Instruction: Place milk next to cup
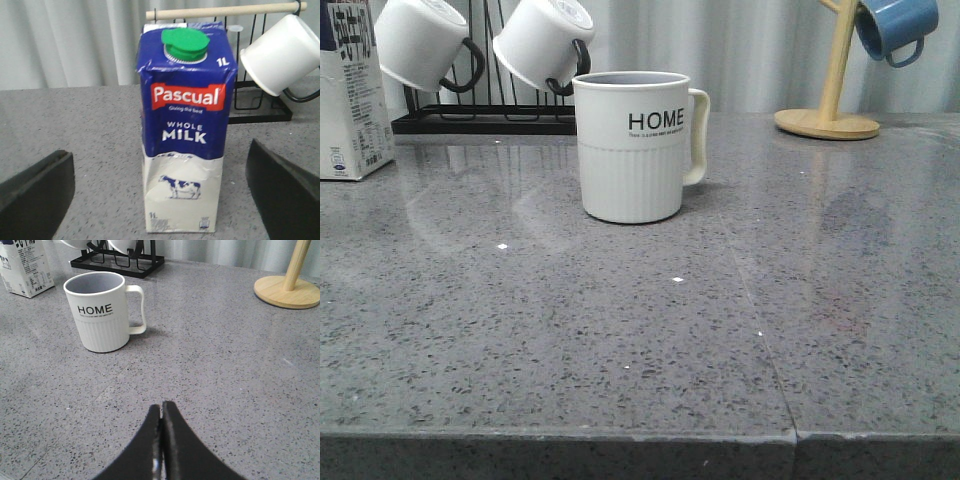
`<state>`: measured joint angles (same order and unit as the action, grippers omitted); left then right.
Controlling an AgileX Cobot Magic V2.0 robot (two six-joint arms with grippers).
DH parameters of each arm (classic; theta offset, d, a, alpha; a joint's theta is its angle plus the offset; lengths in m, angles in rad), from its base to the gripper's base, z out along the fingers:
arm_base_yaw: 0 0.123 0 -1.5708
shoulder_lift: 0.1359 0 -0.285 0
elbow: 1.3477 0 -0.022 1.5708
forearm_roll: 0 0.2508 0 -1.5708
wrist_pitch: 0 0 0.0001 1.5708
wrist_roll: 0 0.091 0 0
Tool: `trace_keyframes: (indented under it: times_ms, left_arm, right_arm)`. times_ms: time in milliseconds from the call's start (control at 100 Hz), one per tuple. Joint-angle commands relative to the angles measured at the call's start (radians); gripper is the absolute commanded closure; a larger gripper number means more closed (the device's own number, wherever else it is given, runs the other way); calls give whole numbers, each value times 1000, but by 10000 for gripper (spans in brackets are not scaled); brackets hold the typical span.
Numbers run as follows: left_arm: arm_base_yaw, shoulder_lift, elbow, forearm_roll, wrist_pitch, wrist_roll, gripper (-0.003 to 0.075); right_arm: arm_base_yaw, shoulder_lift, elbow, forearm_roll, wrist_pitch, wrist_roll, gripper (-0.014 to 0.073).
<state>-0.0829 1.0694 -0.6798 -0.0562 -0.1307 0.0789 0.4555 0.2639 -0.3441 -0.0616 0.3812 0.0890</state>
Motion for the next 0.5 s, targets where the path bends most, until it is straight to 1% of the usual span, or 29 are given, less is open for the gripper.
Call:
trace_keyframes:
  times_ms: [0,390,490]
  left_arm:
    - [-28,42,-76,-8,-86,-4,51]
    - [-35,296,-230,-23,-106,-8,51]
    - [-35,348,-263,-71,-106,-8,51]
  right_arm:
    - [-6,7,-24,0,-71,-3,659]
    - [-6,7,-24,0,-71,-3,659]
    - [-6,7,-24,0,-71,-3,659]
